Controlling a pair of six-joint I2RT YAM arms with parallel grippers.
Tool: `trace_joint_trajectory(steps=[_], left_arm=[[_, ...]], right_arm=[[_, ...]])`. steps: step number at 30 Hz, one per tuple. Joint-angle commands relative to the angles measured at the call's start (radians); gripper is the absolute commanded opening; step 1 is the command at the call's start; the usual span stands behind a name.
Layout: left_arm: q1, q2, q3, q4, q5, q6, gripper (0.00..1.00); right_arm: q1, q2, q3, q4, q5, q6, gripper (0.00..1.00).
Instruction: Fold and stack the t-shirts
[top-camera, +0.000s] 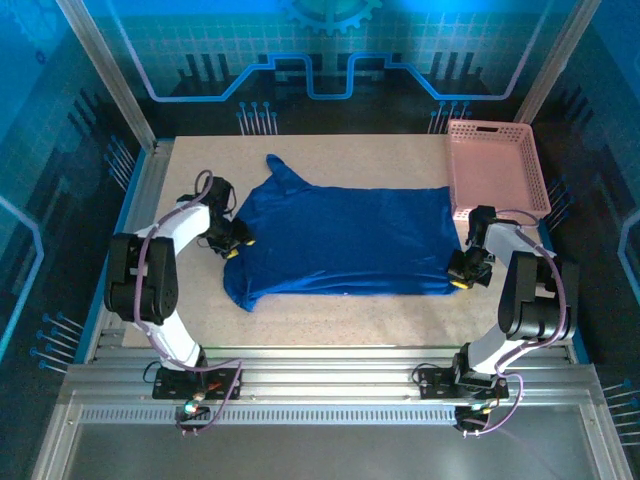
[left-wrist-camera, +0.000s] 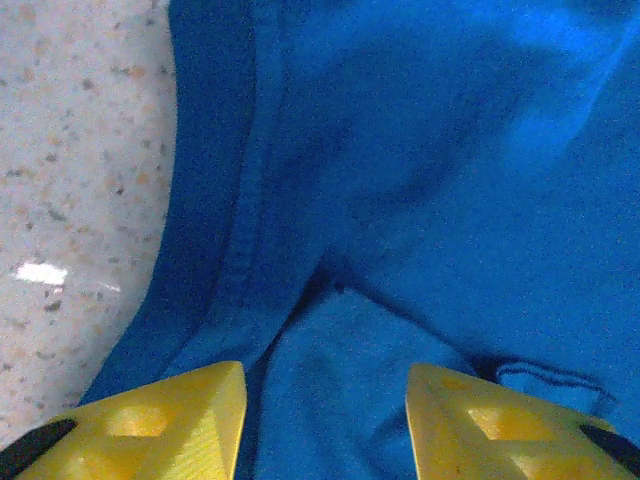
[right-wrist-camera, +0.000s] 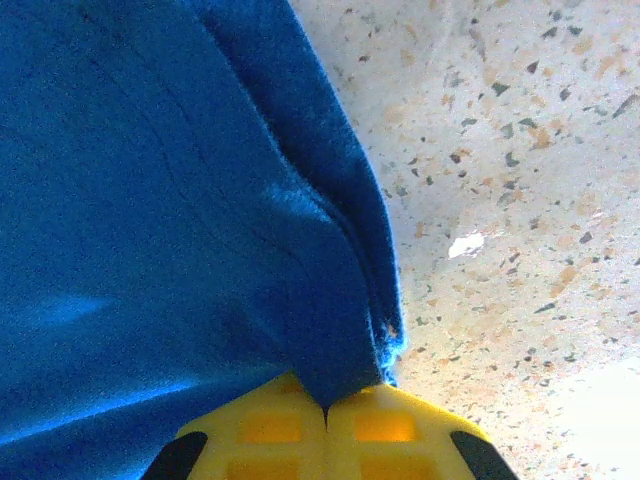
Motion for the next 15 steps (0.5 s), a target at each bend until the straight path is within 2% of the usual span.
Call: trace_joint_trajectory(steps=[1, 15], left_arm=[[-0.005, 0.035, 0.035, 0.012, -0.009, 0.024, 0.44], [-0.005, 0.112, 0.048, 0.039, -0.007, 0.030, 0.30]], right_arm=[[-0.019, 0.013, 0.021, -0.013, 0.008, -0.011, 0.00], [-0.018, 0.001, 0.012, -0.014, 0.009, -0.008, 0.00]])
